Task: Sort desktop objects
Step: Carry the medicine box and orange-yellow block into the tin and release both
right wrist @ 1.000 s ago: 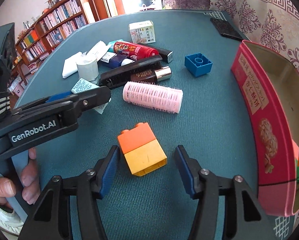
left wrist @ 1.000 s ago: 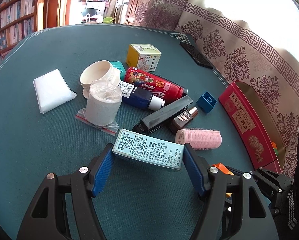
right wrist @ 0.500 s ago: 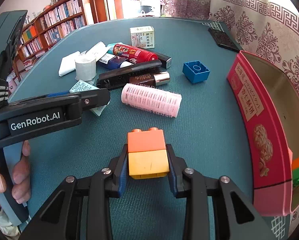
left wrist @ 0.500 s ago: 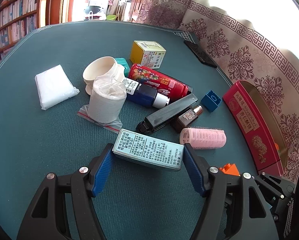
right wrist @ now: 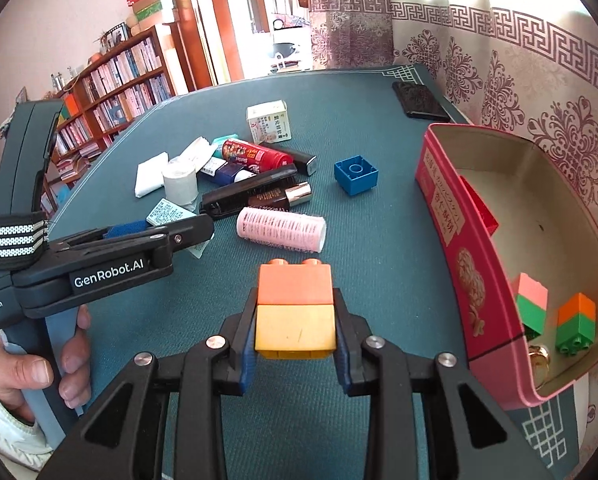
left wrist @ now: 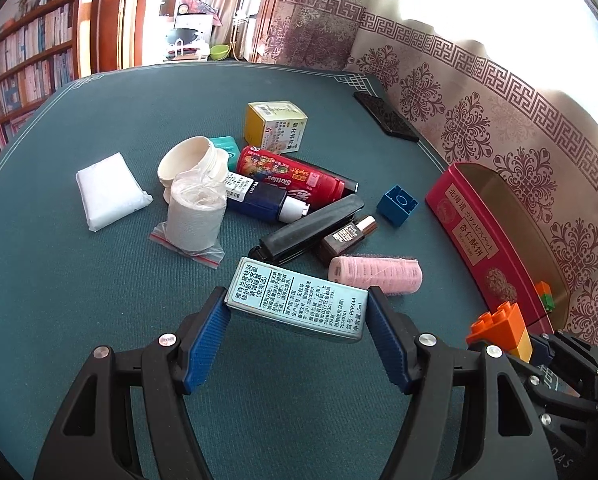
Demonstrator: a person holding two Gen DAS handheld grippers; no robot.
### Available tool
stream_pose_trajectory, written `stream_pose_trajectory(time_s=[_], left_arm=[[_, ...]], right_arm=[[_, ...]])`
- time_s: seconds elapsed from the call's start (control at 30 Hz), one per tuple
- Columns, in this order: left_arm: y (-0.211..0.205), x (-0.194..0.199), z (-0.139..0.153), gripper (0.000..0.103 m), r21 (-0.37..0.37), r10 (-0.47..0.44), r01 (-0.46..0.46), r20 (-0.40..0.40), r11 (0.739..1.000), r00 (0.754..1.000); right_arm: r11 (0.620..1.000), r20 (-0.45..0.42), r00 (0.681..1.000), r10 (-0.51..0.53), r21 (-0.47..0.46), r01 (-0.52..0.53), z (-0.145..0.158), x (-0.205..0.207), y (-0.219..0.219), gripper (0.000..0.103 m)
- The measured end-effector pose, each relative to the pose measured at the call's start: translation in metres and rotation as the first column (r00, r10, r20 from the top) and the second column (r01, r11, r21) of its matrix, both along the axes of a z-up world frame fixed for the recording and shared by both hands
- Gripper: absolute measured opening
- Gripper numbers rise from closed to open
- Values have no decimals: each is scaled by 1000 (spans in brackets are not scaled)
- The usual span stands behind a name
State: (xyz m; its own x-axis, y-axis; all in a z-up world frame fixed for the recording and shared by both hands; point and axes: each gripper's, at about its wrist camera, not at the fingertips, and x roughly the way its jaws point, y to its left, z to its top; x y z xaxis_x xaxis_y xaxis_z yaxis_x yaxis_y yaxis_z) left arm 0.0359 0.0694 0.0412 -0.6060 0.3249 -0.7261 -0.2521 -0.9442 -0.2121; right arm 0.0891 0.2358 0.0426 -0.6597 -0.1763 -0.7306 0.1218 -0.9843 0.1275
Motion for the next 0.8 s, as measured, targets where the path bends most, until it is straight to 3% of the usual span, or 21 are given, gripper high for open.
stream_pose_trajectory(time_s=[0.37,0.8], left_arm=[[53,13,25,71,-27,-123,121,-57,992,991],[121,19,46,71,-69,-249,243,-99,968,963]], right_arm=[[982,-95,980,-177,-82,170,37,16,74,34],[926,-109,924,-368,-137,352,43,24,161,34]])
